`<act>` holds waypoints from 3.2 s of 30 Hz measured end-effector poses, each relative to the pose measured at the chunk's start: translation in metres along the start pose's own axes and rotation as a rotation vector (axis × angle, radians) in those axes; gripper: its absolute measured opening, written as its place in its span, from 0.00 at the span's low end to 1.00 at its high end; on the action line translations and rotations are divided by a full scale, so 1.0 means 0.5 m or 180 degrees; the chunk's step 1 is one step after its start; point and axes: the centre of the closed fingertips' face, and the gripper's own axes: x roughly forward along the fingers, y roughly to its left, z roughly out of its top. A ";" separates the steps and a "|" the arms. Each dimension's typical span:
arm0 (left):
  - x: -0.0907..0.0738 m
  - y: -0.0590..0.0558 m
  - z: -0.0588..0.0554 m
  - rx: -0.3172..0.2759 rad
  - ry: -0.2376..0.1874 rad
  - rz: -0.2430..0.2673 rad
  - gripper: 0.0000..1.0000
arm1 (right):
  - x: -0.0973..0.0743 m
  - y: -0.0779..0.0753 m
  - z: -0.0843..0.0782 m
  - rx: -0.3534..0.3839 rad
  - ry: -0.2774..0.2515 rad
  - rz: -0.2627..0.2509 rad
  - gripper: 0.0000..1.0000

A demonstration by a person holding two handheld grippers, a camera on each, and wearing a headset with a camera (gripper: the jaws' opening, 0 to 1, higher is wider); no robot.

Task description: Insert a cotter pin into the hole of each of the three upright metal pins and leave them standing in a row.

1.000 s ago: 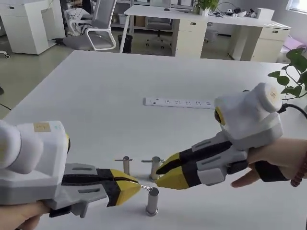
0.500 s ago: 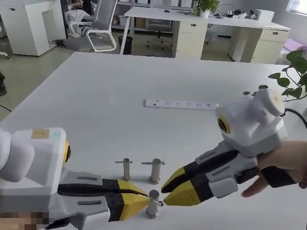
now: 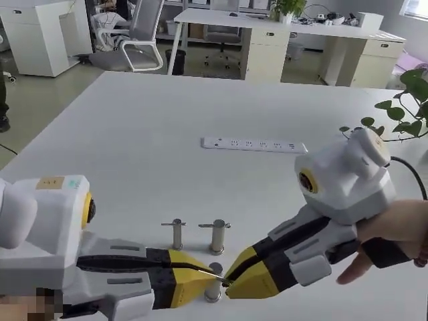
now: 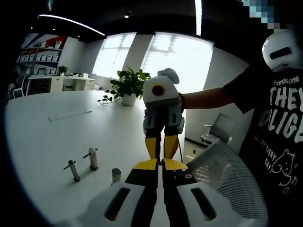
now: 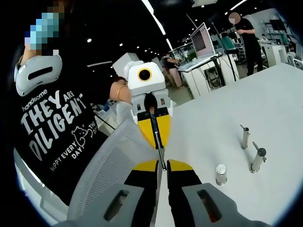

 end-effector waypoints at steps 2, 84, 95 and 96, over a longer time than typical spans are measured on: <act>0.000 -0.004 0.000 -0.0003 -0.0001 -0.0025 0.00 | 0.000 0.000 -0.001 -0.0003 0.0008 0.0012 0.01; 0.092 0.195 -0.154 0.0087 0.0320 0.1379 0.17 | -0.064 -0.199 -0.141 -0.0881 0.1481 -0.0991 0.00; 0.098 0.201 -0.161 0.0095 0.0369 0.1383 0.12 | -0.057 -0.205 -0.137 -0.0879 0.1462 -0.0971 0.00; 0.098 0.201 -0.161 0.0099 0.0371 0.1387 0.12 | -0.056 -0.206 -0.137 -0.0885 0.1464 -0.0970 0.00</act>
